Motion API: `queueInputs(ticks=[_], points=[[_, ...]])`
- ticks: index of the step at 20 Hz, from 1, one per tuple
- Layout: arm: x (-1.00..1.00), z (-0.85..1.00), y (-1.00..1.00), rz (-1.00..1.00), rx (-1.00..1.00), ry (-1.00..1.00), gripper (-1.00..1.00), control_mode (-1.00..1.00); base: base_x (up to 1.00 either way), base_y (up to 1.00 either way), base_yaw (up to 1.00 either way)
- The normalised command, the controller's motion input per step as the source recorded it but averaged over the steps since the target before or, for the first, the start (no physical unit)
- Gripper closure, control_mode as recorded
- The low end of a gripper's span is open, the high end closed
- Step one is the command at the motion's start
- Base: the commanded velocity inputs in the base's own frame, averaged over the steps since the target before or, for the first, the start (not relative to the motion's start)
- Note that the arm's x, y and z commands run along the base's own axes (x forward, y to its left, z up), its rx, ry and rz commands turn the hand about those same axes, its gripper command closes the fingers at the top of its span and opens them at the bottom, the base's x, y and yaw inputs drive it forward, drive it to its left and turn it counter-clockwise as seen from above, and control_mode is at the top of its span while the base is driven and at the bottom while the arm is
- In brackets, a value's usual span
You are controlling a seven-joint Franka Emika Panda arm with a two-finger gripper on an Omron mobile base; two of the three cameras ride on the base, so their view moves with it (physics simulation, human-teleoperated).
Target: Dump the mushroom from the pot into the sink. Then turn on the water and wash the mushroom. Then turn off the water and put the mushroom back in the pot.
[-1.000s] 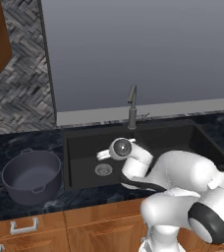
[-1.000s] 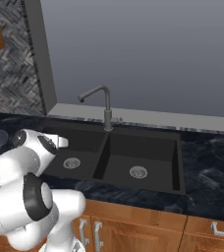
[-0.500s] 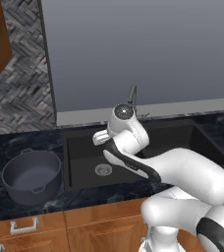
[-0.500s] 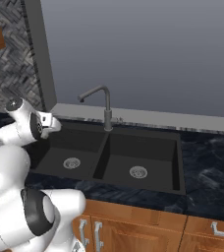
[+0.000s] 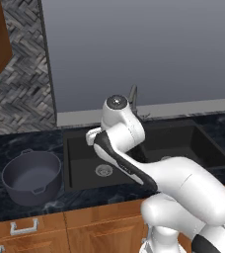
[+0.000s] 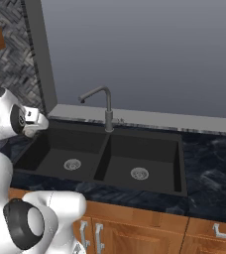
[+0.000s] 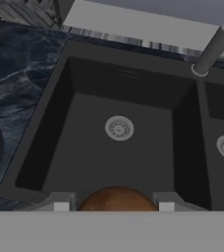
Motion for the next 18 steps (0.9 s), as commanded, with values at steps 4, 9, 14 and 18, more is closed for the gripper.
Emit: queueInputs(ticks=[4,9,14,18], points=[[-0.47,0.0,0.24,0.05,0.01,0.0,1.0,-1.0,0.0,0.0,0.0],[-0.06,0.0,0.36,0.1,0.01,0.0,1.0,-1.0,0.0,0.0,0.0],[0.02,0.0,0.29,0.12,0.0,0.0,1.0,-1.0,0.0,0.0,0.0],[0.02,0.0,0.31,0.13,0.01,0.0,1.0,-1.0,0.0,0.0,0.0]])
